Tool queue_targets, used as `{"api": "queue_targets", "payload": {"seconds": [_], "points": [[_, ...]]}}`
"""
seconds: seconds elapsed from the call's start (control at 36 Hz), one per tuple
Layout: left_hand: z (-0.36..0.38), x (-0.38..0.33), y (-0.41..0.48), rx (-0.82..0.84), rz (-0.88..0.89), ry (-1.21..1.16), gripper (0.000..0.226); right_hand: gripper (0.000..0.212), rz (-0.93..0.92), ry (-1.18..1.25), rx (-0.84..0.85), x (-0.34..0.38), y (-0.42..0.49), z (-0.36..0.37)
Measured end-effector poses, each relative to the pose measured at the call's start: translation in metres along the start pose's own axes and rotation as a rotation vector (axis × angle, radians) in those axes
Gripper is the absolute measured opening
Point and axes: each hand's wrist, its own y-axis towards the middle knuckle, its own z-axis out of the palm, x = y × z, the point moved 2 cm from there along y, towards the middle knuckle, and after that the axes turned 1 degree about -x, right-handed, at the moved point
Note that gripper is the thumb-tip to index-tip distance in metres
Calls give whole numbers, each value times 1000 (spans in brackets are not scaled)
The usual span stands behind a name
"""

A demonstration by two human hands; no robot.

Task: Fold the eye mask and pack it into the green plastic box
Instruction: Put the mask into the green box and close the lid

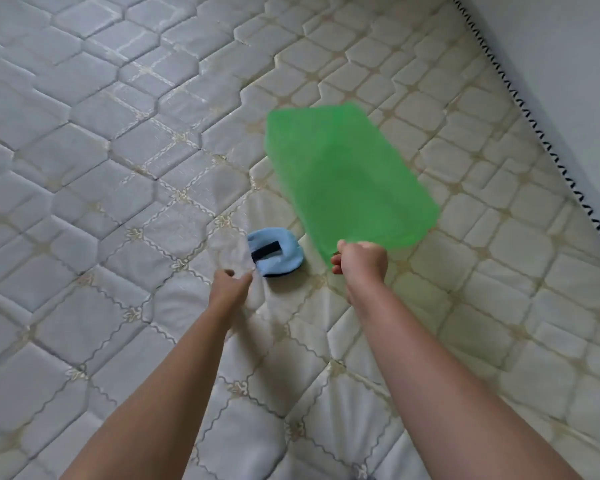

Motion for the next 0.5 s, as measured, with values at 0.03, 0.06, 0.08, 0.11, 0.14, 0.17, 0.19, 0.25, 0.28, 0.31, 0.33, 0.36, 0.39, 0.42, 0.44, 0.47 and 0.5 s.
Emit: {"api": "queue_targets", "payload": {"seconds": [0.03,0.06,0.08,0.11,0.14,0.17,0.19,0.25,0.28,0.31,0.33,0.36,0.39,0.42,0.44,0.47,0.5], "points": [[3,3,-14,-13,7,-16,49,29,19,22,-5,-3,-6,-6],[8,5,-28,-14,23,-40,47,29,33,44,-7,-6,-10,-11],[13,6,-43,-15,46,-64,43,29,46,64,-6,-9,-14,-15],[18,6,-57,-12,68,-84,39,30,59,81,-5,-12,-18,-20],[23,6,-71,3,93,-110,36,30,69,93,-6,-15,-22,-24],[28,6,-85,30,113,-145,36,30,72,101,-9,-18,-27,-29],[33,6,-98,76,121,-193,37,29,69,107,-12,-21,-32,-33],[42,4,-123,207,99,-286,42,29,55,104,-17,-28,-43,-42],[45,2,-135,274,82,-326,43,29,42,94,-22,-31,-50,-47],[47,1,-144,331,62,-368,45,31,26,81,-27,-35,-56,-50],[50,0,-151,381,44,-406,49,32,13,74,-34,-39,-63,-52],[51,0,-159,421,35,-426,55,33,9,76,-38,-44,-70,-55],[53,0,-165,450,30,-432,65,33,13,84,-37,-50,-77,-58],[54,1,-171,471,27,-422,75,33,22,94,-36,-56,-84,-60],[56,3,-175,482,21,-404,80,33,33,102,-36,-63,-90,-62],[57,5,-179,483,12,-384,80,33,42,101,-37,-70,-96,-64],[57,8,-182,480,-5,-369,79,33,53,91,-38,-78,-102,-66]]}}
